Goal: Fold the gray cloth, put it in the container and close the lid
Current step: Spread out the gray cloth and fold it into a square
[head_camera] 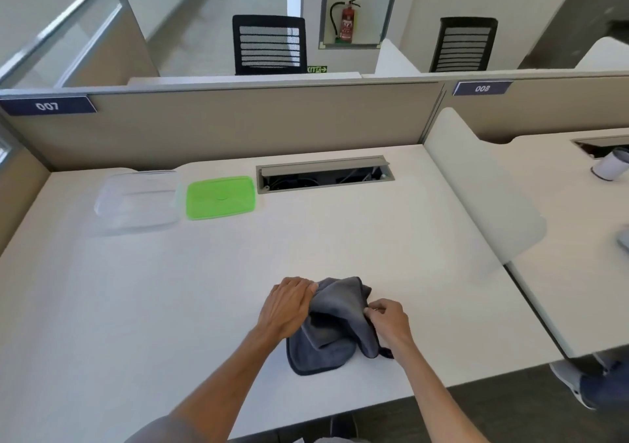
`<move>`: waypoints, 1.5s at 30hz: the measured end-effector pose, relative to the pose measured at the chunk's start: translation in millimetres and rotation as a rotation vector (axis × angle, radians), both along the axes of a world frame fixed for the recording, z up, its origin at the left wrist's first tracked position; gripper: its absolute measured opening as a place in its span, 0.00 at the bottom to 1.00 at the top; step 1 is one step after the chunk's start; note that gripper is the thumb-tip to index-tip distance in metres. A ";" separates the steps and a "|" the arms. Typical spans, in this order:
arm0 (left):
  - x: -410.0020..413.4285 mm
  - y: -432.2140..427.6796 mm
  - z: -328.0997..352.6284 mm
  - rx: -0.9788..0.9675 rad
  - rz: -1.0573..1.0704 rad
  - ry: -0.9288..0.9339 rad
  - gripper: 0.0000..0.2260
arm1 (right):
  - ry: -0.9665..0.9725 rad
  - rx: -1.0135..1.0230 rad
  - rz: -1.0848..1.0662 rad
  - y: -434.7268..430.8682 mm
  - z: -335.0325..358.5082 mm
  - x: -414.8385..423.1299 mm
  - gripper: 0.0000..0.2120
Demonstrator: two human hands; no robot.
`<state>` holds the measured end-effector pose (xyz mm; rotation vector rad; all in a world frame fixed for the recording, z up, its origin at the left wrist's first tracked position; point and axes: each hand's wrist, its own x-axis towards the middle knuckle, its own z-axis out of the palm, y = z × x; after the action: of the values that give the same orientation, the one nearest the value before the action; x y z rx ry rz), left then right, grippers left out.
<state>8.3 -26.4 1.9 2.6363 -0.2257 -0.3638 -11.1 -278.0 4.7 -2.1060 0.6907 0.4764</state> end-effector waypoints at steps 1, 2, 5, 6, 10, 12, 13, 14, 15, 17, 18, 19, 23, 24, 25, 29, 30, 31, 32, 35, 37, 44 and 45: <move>4.7 -1.3 4.4 0.000 0.006 0.021 0.21 | -0.001 0.045 -0.024 -1.6 -0.2 1.3 0.05; 9.8 -3.2 7.9 0.001 -0.003 0.034 0.21 | -0.007 0.081 -0.033 -2.4 0.7 2.4 0.04; 22.5 -8.9 16.3 -0.012 -0.055 0.033 0.18 | -0.049 0.105 0.013 -1.2 7.1 6.5 0.09; 25.7 -11.4 19.4 -0.030 -0.065 0.027 0.16 | -0.076 0.095 0.042 -0.3 11.5 8.5 0.09; 36.3 -24.0 40.1 -0.167 -0.190 0.006 0.24 | -0.222 0.013 0.230 5.4 42.5 19.6 0.05; 43.0 -29.4 56.4 -0.248 -0.281 0.008 0.34 | -0.293 -0.041 0.334 9.0 63.1 25.6 0.04; 46.9 -31.5 64.4 -0.275 -0.319 0.008 0.36 | -0.325 -0.047 0.364 10.4 74.3 28.3 0.03; 51.4 -33.2 72.4 -0.296 -0.340 0.007 0.36 | -0.354 -0.041 0.385 11.8 85.6 31.0 0.02; 54.8 -34.2 80.7 -0.318 -0.343 0.005 0.34 | -0.379 -0.029 0.399 12.9 97.3 33.4 0.02; 60.7 -31.2 97.2 -0.383 -0.322 -0.013 0.27 | -0.408 -0.006 0.429 14.8 119.0 37.0 0.04; 62.9 -27.5 104.1 -0.405 -0.319 -0.026 0.22 | -0.416 -0.002 0.452 15.5 128.3 38.0 0.04; 64.6 -23.0 110.1 -0.408 -0.322 -0.036 0.17 | -0.423 0.000 0.476 16.7 137.4 38.7 0.05; 64.3 -5.6 125.1 -0.407 -0.326 -0.045 0.08 | -0.443 0.021 0.524 16.1 168.5 39.5 0.04; 62.2 -2.1 128.5 -0.428 -0.311 -0.057 0.08 | -0.440 0.015 0.547 14.7 176.0 39.4 0.04; 59.8 1.3 131.6 -0.452 -0.288 -0.077 0.07 | -0.427 0.021 0.575 13.3 184.0 38.8 0.04; 52.5 18.4 143.4 -0.550 -0.198 -0.159 0.10 | -0.364 0.101 0.692 13.5 216.9 32.7 0.05; 50.1 22.5 146.5 -0.544 -0.205 -0.190 0.10 | -0.380 0.101 0.712 13.7 224.4 31.6 0.05; 47.4 26.3 149.6 -0.522 -0.222 -0.220 0.10 | -0.412 0.099 0.724 13.6 231.6 31.4 0.05; 45.0 30.4 151.6 -0.495 -0.243 -0.242 0.10 | -0.454 0.099 0.730 13.2 238.8 31.6 0.04; 39.1 47.1 151.9 -0.405 -0.262 -0.222 0.10 | -0.547 0.127 0.724 13.4 260.4 32.4 0.04; 37.3 61.5 153.0 -0.364 -0.236 -0.153 0.10 | -0.561 0.151 0.732 14.4 272.1 33.4 0.03; 32.2 88.1 173.8 -0.520 -0.192 -0.122 0.12 | -0.639 0.209 0.763 19.2 294.3 33.8 0.04; 32.9 91.9 177.1 -0.506 -0.157 -0.122 0.13 | -0.664 0.209 0.749 18.1 297.0 34.7 0.04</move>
<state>41.2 65.4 179.1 2.1468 -0.4962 -0.1665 23.6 -259.9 301.6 -2.0823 -0.5250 0.1908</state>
